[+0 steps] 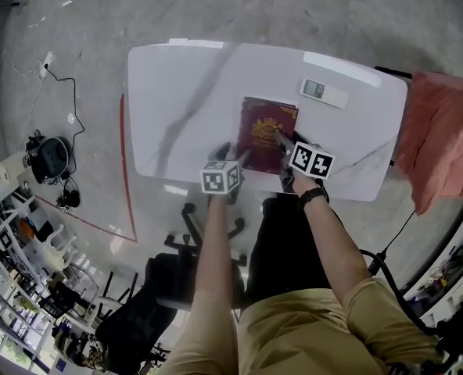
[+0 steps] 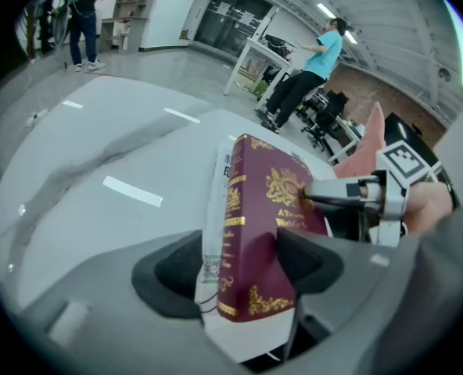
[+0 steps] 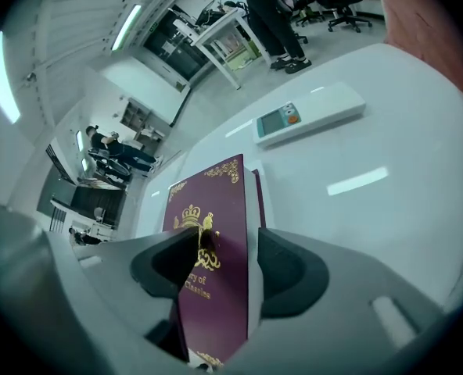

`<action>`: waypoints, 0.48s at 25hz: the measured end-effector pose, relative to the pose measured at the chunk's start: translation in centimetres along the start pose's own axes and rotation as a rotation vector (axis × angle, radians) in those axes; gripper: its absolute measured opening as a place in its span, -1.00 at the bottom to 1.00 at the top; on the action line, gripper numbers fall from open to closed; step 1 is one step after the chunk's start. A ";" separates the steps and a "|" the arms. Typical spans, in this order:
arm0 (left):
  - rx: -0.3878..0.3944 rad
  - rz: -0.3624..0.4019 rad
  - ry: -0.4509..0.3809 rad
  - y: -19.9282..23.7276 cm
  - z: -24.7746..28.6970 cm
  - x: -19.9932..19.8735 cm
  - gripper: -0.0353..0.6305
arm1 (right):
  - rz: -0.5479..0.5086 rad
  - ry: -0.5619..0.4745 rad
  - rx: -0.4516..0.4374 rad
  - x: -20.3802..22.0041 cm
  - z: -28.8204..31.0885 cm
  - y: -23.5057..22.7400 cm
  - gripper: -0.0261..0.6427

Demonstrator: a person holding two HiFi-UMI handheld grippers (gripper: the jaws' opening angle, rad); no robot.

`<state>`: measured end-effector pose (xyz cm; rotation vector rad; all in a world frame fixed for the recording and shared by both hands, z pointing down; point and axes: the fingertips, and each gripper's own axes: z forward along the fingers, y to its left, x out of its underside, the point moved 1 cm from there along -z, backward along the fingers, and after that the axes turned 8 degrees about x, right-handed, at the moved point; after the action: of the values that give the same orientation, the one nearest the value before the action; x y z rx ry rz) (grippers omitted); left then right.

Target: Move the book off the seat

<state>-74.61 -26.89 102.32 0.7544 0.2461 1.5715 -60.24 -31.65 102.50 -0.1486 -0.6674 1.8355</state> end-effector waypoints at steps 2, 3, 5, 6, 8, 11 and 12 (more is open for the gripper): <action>-0.033 -0.002 -0.016 -0.1 -0.6 -0.3 -0.01 | -0.038 0.006 -0.008 -0.1 -0.6 0.3 -0.15; -0.039 0.004 -0.025 -0.5 -0.9 -0.7 -0.01 | -0.055 0.006 -0.012 -0.2 -1.1 0.6 -0.10; -0.037 0.018 -0.049 -1.8 -2.1 -1.7 -0.03 | -0.080 0.008 -0.019 -0.3 -2.4 1.3 -0.07; -0.035 0.021 -0.064 -2.6 -3.0 -2.2 -0.05 | -0.088 0.008 -0.023 -0.3 -3.3 2.0 -0.05; -0.029 0.026 -0.101 -3.9 -4.9 -3.3 -0.08 | -0.113 -0.005 -0.036 -0.7 -5.2 3.7 -0.06; -0.022 0.049 -0.162 -5.7 -7.5 -5.4 -0.11 | -0.160 -0.051 -0.067 -2.1 -7.8 6.3 -0.08; -0.024 0.061 -0.180 -6.3 -8.2 -6.0 -0.12 | -0.174 -0.067 -0.082 -2.6 -8.6 6.9 -0.09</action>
<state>-74.57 -29.25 90.58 0.8858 0.0730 1.5499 -61.50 -32.30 91.26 -0.0805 -0.7794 1.6529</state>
